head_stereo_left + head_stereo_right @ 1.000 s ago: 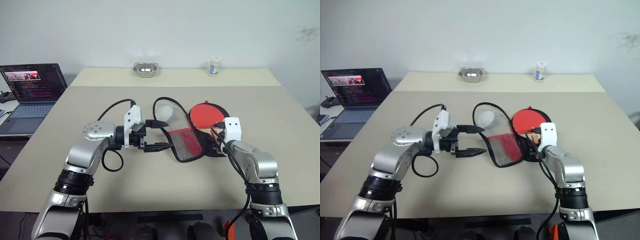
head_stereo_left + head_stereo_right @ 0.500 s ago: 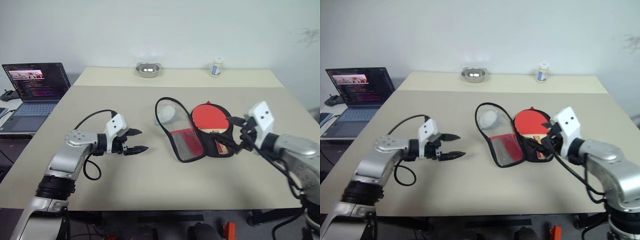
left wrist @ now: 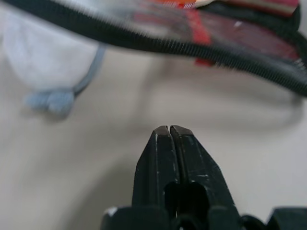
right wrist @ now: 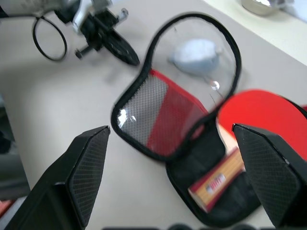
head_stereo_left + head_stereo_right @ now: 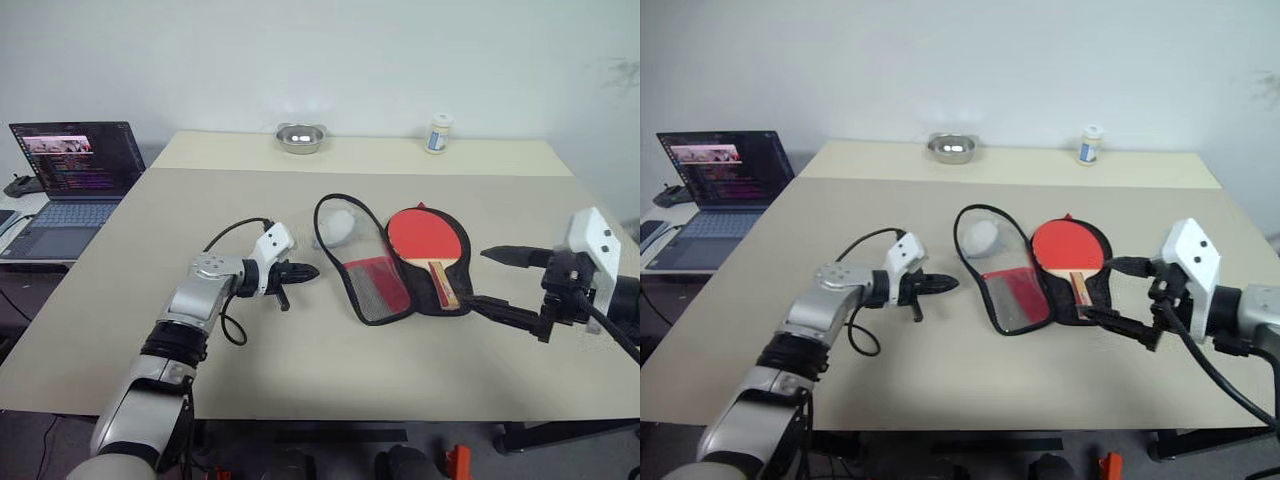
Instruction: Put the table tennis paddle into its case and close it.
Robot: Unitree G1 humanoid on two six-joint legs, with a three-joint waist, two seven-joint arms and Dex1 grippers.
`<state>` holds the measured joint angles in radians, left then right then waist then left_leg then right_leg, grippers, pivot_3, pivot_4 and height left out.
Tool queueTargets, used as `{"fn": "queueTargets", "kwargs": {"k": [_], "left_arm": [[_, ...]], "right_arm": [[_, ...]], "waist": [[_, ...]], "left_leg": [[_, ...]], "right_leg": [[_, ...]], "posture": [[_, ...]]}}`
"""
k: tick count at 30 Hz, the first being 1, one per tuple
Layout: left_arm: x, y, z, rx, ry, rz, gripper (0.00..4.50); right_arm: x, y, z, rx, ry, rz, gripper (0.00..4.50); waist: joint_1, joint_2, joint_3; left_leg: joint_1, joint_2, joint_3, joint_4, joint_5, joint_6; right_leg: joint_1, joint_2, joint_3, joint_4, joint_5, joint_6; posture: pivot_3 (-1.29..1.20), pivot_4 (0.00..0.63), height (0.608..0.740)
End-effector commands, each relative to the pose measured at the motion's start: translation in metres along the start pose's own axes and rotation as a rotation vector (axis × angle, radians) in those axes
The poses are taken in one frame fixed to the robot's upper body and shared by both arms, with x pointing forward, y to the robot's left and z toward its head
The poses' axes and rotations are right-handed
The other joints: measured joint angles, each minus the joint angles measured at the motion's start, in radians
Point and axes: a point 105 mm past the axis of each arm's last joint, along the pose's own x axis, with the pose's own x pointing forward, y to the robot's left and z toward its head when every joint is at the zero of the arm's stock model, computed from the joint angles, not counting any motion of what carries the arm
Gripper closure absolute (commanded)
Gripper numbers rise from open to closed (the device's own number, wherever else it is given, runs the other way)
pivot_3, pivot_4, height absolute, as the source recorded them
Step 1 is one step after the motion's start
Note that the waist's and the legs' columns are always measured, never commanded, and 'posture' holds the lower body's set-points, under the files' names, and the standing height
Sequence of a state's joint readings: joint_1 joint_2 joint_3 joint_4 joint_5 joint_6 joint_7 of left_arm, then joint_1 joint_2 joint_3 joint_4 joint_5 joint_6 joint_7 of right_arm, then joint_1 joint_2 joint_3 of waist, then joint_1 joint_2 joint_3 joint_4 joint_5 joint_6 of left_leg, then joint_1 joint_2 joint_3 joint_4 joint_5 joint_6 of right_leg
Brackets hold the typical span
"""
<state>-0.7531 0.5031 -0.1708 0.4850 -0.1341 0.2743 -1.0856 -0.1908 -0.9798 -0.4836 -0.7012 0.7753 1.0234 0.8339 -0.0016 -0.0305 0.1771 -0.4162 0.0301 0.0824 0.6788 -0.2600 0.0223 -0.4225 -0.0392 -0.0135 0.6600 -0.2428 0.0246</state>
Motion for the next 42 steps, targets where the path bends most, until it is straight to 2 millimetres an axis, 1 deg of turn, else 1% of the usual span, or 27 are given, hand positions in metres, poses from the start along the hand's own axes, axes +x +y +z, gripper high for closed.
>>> {"fn": "queueTargets", "kwargs": {"k": [1, 2, 5, 8, 10, 12, 14, 15, 18, 20, 23, 28, 29, 30, 32, 34, 36, 39, 42], "left_arm": [[0.019, -0.001, 0.035, 0.041, -0.088, -0.044, 4.49], [0.026, -0.004, 0.044, 0.033, -0.118, -0.059, 4.49], [0.059, -0.015, 0.092, 0.013, -0.247, -0.101, 4.49], [0.091, -0.034, 0.135, 0.057, -0.331, -0.15, 4.49], [0.11, -0.05, 0.154, 0.087, -0.358, -0.183, 4.49], [0.128, -0.06, 0.16, 0.096, -0.355, -0.18, 4.49], [0.142, -0.064, 0.156, 0.065, -0.335, -0.137, 4.49], [0.148, -0.066, 0.15, 0.064, -0.316, -0.116, 4.49], [0.152, -0.067, 0.139, 0.077, -0.299, -0.096, 4.49], [0.146, -0.063, 0.138, 0.079, -0.324, -0.102, 4.49], [0.123, -0.048, 0.136, 0.093, -0.391, -0.127, 4.49], [0.092, -0.04, 0.124, 0.125, -0.412, -0.207, 4.49], [0.079, -0.036, 0.119, 0.126, -0.411, -0.218, 4.49], [0.062, -0.031, 0.115, 0.132, -0.417, -0.222, 4.49], [0.029, -0.027, 0.115, 0.163, -0.457, -0.199, 4.49], [0.011, -0.03, 0.118, 0.199, -0.484, -0.163, 4.49], [0.004, -0.033, 0.113, 0.167, -0.456, -0.148, 4.49], [-0.006, -0.037, 0.112, 0.154, -0.462, -0.132, 4.49], [-0.009, -0.038, 0.109, 0.14, -0.448, -0.112, 4.49]], "right_arm": [[-0.01, -0.004, 0.007, -0.051, -0.011, -0.042, 0.0], [-0.011, -0.004, 0.007, -0.052, -0.009, -0.046, 0.0], [-0.013, -0.007, 0.005, -0.05, 0.005, -0.062, 0.0], [-0.013, -0.008, 0.004, -0.049, 0.015, -0.07, 0.0], [-0.013, -0.009, 0.003, -0.048, 0.025, -0.079, 0.0], [-0.014, -0.009, 0.002, -0.04, 0.032, -0.091, 0.0], [-0.016, -0.011, 0.0, -0.025, 0.043, -0.113, 0.0], [-0.016, -0.014, -0.003, -0.011, 0.053, -0.141, 0.0], [-0.016, -0.022, -0.008, 0.02, 0.065, -0.202, 0.0], [-0.014, -0.027, -0.012, 0.041, 0.068, -0.227, 0.0], [-0.004, -0.035, -0.021, 0.101, 0.055, -0.244, 0.0], [0.01, -0.052, -0.037, 0.176, 0.059, -0.285, 0.0], [0.017, -0.059, -0.044, 0.205, 0.059, -0.296, 0.0], [0.027, -0.068, -0.051, 0.241, 0.057, -0.321, 0.0], [0.042, -0.089, -0.068, 0.327, 0.06, -0.38, 0.0], [0.05, -0.102, -0.079, 0.413, 0.046, -0.404, 0.0], [0.054, -0.108, -0.086, 0.447, 0.048, -0.406, 0.0], [0.062, -0.111, -0.094, 0.47, 0.063, -0.389, 0.0], [0.071, -0.117, -0.1, 0.476, 0.072, -0.39, 0.0]], "waist": [[0.002, 0.0, 0.0], [0.002, 0.0, 0.0], [0.013, -0.001, 0.001], [0.02, -0.002, 0.001], [0.024, -0.002, 0.001], [0.021, -0.002, 0.001], [0.014, -0.001, 0.001], [0.01, -0.001, 0.001], [0.002, -0.001, 0.001], [0.001, -0.001, 0.001], [-0.002, -0.001, 0.001], [-0.001, -0.001, 0.0], [-0.001, -0.001, 0.0], [-0.003, -0.001, 0.0], [-0.022, -0.001, 0.0], [-0.025, -0.001, 0.001], [-0.016, 0.0, 0.001], [0.0, 0.0, 0.0], [0.0, 0.0, 0.0]], "left_leg": [[0.0, 0.0, 0.0, 0.0, 0.0, 0.0], [0.0, 0.0, 0.0, 0.001, 0.0, 0.0], [-0.001, -0.001, 0.0, 0.001, 0.0, 0.0], [-0.003, -0.002, -0.001, 0.001, 0.0, 0.0], [-0.003, -0.003, 0.0, 0.001, -0.001, 0.002], [-0.003, -0.002, 0.0, 0.0, -0.001, 0.002], [-0.003, -0.002, 0.0, -0.001, -0.002, 0.003], [-0.003, -0.002, 0.0, -0.001, -0.002, 0.003], [-0.003, -0.001, 0.0, -0.002, -0.002, 0.003], [-0.003, -0.001, 0.0, -0.002, -0.001, 0.003], [-0.003, -0.001, 0.001, -0.001, -0.001, 0.002], [-0.002, -0.001, 0.001, -0.001, -0.001, 0.002], [-0.002, -0.001, 0.001, -0.001, -0.001, 0.002], [-0.002, -0.001, 0.001, 0.0, -0.001, 0.002], [-0.001, -0.001, 0.003, 0.0, -0.001, 0.002], [-0.001, 0.0, 0.002, 0.001, -0.001, 0.002], [-0.001, -0.001, 0.002, 0.001, -0.001, 0.001], [-0.001, -0.002, 0.002, 0.001, 0.0, 0.001], [0.0, -0.002, 0.002, 0.002, 0.0, 0.001]], "right_leg": [[0.0, 0.0, 0.0, 0.0, 0.0, 0.0], [0.0, 0.0, 0.0, 0.0, 0.0, 0.0], [0.001, 0.0, 0.0, -0.001, 0.0, 0.002], [0.0, 0.0, 0.0, -0.003, 0.001, 0.003], [0.0, 0.0, 0.0, -0.004, 0.001, 0.003], [0.0, 0.0, 0.0, -0.007, 0.001, 0.003], [0.001, 0.001, 0.001, -0.009, 0.001, 0.003], [0.001, 0.001, 0.002, -0.009, 0.001, 0.003], [0.0, 0.002, 0.001, -0.009, 0.001, 0.003], [0.0, 0.002, 0.001, -0.009, 0.001, 0.003], [0.0, 0.001, 0.001, -0.008, 0.002, 0.003], [0.0, 0.001, 0.001, -0.006, 0.002, 0.003], [0.0, 0.001, 0.001, -0.006, 0.002, 0.003], [0.001, 0.001, 0.001, -0.006, 0.002, 0.003], [0.0, 0.001, 0.003, -0.005, 0.002, 0.003], [0.0, 0.001, 0.003, -0.002, 0.002, 0.002], [-0.001, 0.0, 0.002, 0.0, 0.002, 0.002], [0.0, 0.0, 0.002, 0.001, 0.002, 0.002], [0.0, -0.001, 0.002, 0.001, 0.002, 0.003]], "posture": [[0.0, 0.15, 0.74], [0.0, 0.15, 0.74], [0.0, 0.15, 0.74], [0.0, 0.15, 0.74], [0.0, 0.15, 0.74], [0.0, 0.15, 0.74], [0.0, 0.15, 0.74], [0.0, 0.15, 0.74], [0.0, 0.15, 0.74], [0.0, 0.15, 0.74], [0.0, 0.15, 0.74], [0.0, 0.15, 0.74], [0.0, 0.15, 0.74], [0.0, 0.15, 0.74], [0.0, 0.15, 0.74], [0.0, 0.15, 0.74], [0.0, 0.15, 0.74], [0.0, 0.15, 0.74], [0.0, 0.15, 0.74]]}}
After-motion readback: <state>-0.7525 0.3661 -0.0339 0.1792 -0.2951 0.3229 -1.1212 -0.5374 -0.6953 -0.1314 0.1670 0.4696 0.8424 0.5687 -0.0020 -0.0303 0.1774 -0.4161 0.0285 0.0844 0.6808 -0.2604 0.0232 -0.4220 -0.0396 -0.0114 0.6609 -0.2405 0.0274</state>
